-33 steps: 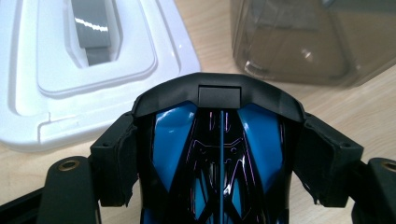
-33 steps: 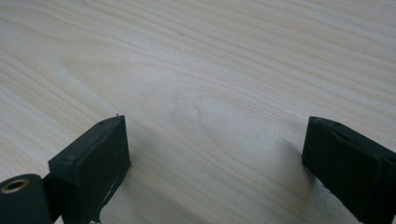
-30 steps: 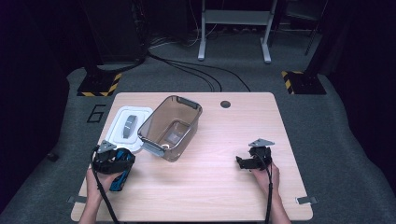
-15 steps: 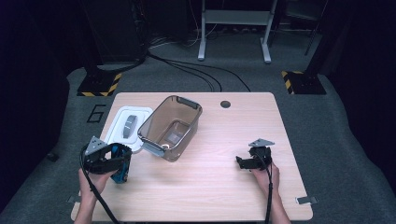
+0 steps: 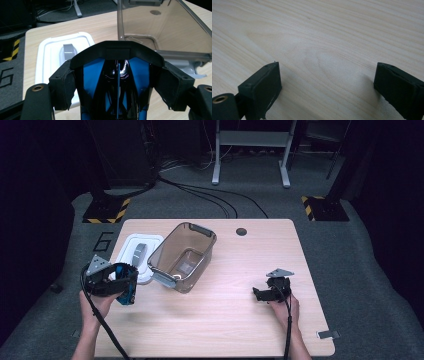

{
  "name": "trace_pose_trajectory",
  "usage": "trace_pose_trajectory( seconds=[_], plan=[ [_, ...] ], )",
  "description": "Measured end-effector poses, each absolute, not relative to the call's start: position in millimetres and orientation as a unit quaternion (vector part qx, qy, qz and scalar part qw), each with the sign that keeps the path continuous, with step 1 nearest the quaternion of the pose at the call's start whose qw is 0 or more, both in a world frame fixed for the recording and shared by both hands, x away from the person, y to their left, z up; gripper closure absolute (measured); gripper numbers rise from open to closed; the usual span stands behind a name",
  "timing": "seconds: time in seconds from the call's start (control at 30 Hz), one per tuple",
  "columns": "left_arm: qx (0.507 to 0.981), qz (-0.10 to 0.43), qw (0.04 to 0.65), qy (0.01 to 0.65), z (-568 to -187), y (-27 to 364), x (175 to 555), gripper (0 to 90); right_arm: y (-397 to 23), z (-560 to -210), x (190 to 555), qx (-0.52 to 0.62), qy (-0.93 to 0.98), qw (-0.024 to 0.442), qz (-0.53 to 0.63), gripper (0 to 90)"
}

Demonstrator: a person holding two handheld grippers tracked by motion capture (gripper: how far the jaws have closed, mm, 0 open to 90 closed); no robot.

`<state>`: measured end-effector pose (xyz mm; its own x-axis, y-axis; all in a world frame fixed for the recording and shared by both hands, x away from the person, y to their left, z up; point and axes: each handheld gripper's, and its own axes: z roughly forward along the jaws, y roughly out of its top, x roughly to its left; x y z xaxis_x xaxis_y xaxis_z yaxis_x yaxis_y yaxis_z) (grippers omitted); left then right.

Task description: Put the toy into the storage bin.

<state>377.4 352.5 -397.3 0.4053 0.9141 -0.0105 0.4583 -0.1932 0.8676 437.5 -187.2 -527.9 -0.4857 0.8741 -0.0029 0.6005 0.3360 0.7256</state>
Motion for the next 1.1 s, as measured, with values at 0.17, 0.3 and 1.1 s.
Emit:
trace_pose_trajectory(
  seconds=[0.17,0.3,1.1],
  plan=[
    [0.721,0.273,0.421,0.478,-390,356,385,25.0,-187,-528,438,0.465,0.792,0.202,0.340,6.3],
    [0.719,0.281,0.415,0.482,-383,357,396,25.0,-187,-528,438,0.465,0.792,0.202,0.340,6.3],
    [0.716,0.309,0.391,0.489,-351,342,454,25.0,-187,-528,438,0.465,0.792,0.202,0.340,6.3]
  ],
)
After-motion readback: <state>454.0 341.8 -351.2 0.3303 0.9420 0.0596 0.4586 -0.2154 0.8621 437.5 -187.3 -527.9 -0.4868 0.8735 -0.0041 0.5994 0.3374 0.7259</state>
